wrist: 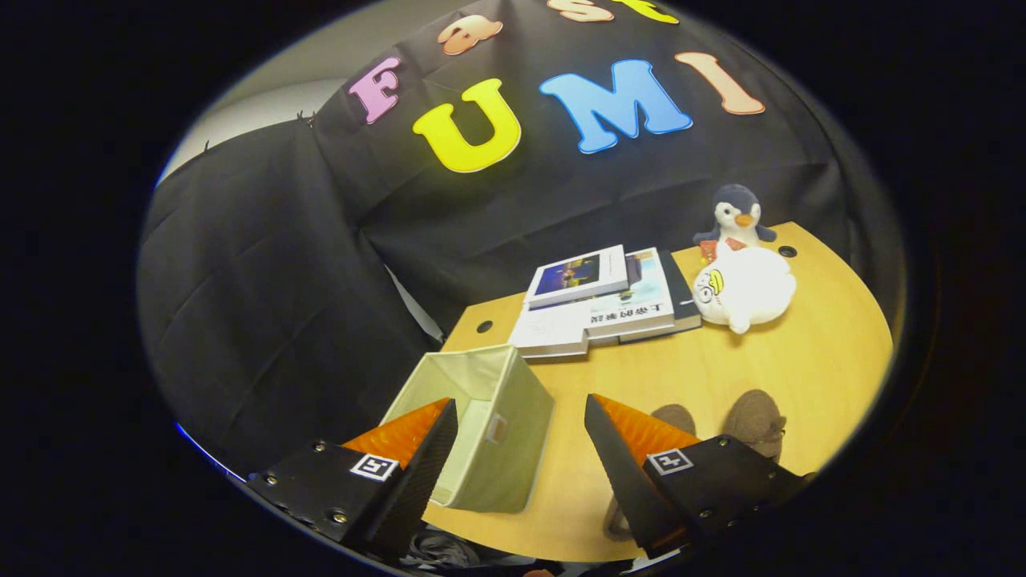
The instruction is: Open the storage box then place both shoes into the box .Put the left shoe in first, then the right shoe, with the right side of both shoes facing outward in a uniform manner.
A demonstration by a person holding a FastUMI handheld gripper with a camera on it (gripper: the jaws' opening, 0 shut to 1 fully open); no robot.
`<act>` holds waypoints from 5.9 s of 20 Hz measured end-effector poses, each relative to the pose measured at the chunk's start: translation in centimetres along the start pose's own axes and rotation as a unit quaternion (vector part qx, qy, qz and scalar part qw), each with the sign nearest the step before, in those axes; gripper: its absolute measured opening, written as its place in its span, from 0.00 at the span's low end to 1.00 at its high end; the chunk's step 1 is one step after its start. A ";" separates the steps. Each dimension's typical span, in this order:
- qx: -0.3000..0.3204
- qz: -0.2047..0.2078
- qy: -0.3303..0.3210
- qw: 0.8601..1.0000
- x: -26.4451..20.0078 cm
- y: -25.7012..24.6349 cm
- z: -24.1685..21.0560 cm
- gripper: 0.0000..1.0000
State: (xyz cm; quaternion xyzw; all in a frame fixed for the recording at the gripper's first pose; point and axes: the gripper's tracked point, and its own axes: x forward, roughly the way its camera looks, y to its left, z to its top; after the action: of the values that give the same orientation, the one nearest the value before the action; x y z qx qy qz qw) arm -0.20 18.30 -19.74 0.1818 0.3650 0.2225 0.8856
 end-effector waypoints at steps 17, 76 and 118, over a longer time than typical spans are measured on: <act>-0.003 -0.121 0.105 0.987 1.2 -12.6 -10.8 0.98; 0.146 0.000 0.108 0.983 10.8 11.3 -4.7 0.00; -0.008 -0.037 0.080 0.996 5.2 4.5 -3.1 0.98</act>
State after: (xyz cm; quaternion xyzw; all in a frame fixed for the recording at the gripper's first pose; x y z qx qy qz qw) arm -0.32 25.29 -22.51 0.1426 0.4392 0.2067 0.8626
